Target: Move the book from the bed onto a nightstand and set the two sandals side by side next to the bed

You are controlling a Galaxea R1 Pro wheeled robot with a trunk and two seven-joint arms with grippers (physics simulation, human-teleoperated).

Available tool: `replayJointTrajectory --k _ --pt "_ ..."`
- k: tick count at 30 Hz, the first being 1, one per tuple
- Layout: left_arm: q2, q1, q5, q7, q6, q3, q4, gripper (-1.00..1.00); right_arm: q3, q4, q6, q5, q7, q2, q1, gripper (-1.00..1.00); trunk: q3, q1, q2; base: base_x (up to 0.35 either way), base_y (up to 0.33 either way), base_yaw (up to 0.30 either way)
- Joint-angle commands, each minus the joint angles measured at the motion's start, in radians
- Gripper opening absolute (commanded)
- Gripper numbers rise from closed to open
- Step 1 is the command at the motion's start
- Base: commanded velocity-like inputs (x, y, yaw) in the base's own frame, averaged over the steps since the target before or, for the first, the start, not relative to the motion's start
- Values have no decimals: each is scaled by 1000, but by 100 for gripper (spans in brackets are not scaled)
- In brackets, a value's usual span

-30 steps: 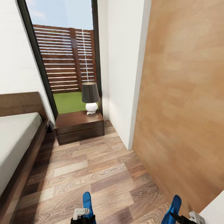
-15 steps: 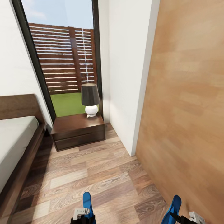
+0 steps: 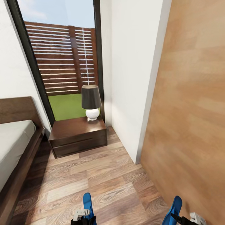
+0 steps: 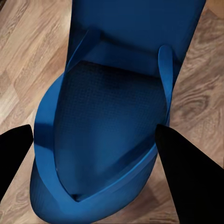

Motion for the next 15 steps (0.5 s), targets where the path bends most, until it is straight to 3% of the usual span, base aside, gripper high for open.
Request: replayJointTrajectory --k 1,15 --pt "0 -1 9 -2 -3 -8 0 -100 1 3 2 -10 5 -1 -2 -100 -1 0 0 84 5 108" --pt "0 -1 9 -2 -4 -8 0 -100 1 3 2 -10 5 -1 -2 -100 -1 0 0 15 1 260"
